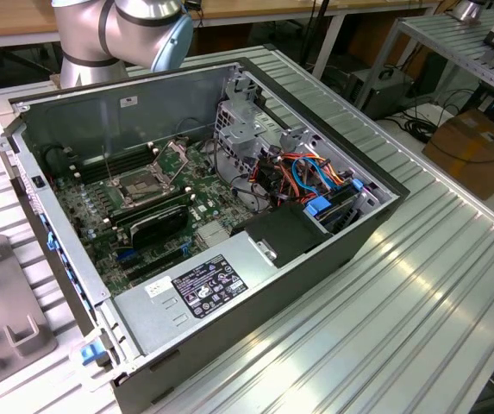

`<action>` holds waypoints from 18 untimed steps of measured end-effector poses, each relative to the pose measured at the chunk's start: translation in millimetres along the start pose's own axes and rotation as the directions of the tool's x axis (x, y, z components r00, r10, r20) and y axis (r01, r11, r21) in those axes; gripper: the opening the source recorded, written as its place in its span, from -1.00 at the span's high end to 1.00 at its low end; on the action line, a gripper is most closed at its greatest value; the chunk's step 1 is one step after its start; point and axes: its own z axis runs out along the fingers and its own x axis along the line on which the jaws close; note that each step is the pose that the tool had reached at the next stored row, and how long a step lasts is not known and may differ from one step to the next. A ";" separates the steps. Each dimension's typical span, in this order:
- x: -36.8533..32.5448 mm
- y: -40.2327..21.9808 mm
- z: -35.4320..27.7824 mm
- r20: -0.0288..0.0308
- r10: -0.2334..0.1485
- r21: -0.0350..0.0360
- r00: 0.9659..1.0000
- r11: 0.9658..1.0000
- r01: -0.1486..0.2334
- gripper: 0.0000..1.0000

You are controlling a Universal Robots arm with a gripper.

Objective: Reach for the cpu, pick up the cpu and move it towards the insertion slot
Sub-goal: 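Pick up the cpu and move it towards the insertion slot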

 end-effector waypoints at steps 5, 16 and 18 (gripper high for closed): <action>-9.8 -0.5 -0.2 0.000 0.000 0.000 1.000 1.000 0.000 -0.09; -31.0 -1.5 -0.6 0.000 0.000 0.000 1.000 1.000 0.000 -0.09; -34.2 -1.6 -0.7 0.000 0.000 0.000 1.000 1.000 0.000 -0.09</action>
